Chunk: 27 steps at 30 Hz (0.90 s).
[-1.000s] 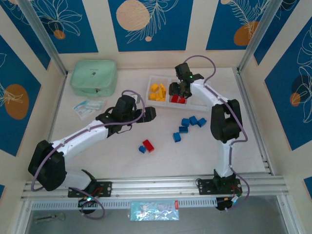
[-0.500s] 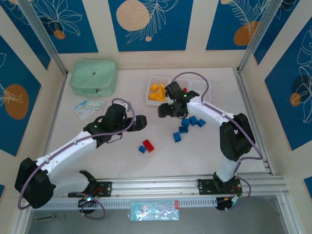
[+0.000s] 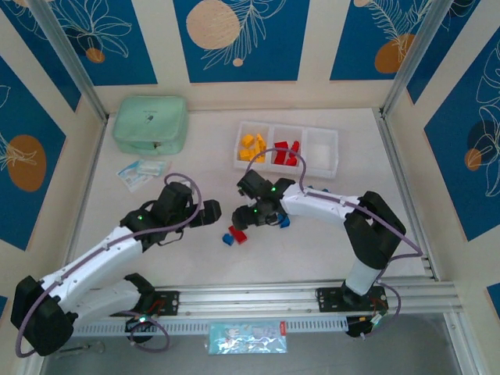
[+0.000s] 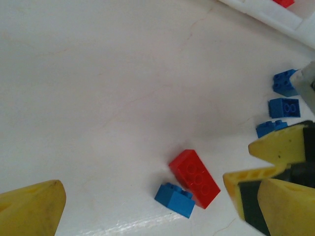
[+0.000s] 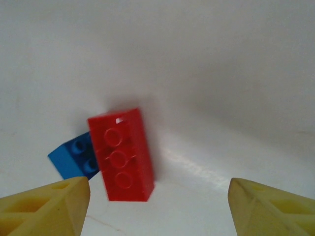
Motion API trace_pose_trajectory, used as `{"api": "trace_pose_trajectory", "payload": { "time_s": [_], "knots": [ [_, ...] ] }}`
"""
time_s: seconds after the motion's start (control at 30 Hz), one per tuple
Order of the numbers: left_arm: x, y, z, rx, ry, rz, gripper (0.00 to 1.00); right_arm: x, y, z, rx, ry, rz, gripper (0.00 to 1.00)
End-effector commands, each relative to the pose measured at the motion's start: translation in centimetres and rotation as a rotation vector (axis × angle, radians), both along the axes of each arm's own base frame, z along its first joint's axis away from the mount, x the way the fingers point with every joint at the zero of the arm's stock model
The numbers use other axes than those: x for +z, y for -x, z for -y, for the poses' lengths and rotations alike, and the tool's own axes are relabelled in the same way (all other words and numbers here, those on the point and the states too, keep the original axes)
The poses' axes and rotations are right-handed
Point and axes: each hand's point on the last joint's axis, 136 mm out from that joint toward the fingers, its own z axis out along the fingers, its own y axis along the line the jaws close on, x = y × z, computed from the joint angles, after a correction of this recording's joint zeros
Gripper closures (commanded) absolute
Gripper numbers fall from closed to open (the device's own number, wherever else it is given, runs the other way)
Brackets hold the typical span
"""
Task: Sort the legos into containers by color
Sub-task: Pick up the lego from the bottom-center of the table.
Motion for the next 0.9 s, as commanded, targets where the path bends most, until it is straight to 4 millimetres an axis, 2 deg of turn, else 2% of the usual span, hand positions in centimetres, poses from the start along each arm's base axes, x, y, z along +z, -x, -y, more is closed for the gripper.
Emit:
{"api": "trace_pose_trajectory", "payload": {
  "time_s": [0.0, 0.2, 0.4, 0.63, 0.87],
  "knots": [
    [-0.9, 0.9, -1.6, 0.053, -0.028, -0.037, 0.0, 0.0, 1.8, -1.4, 0.024, -0.045, -0.024, 0.26],
    [-1.1, 1.2, -2.1, 0.069, -0.02, -0.033, 0.0, -1.5, 3.3, -1.0, 0.036, -0.023, -0.062, 0.33],
    [-1.0, 1.3, -2.1, 0.071, -0.018, -0.034, 0.0, -2.5, 3.8, -0.1, 0.044, 0.021, -0.067, 0.37],
    [-0.9, 1.2, -2.3, 0.083, -0.021, -0.026, 0.0, -2.9, 4.5, -1.8, 0.106, 0.0, -0.074, 0.36],
    [-0.9, 1.2, -2.5, 0.086, -0.028, -0.024, 0.0, -4.1, 3.5, -2.5, 0.107, 0.043, -0.059, 0.36]
  ]
}}
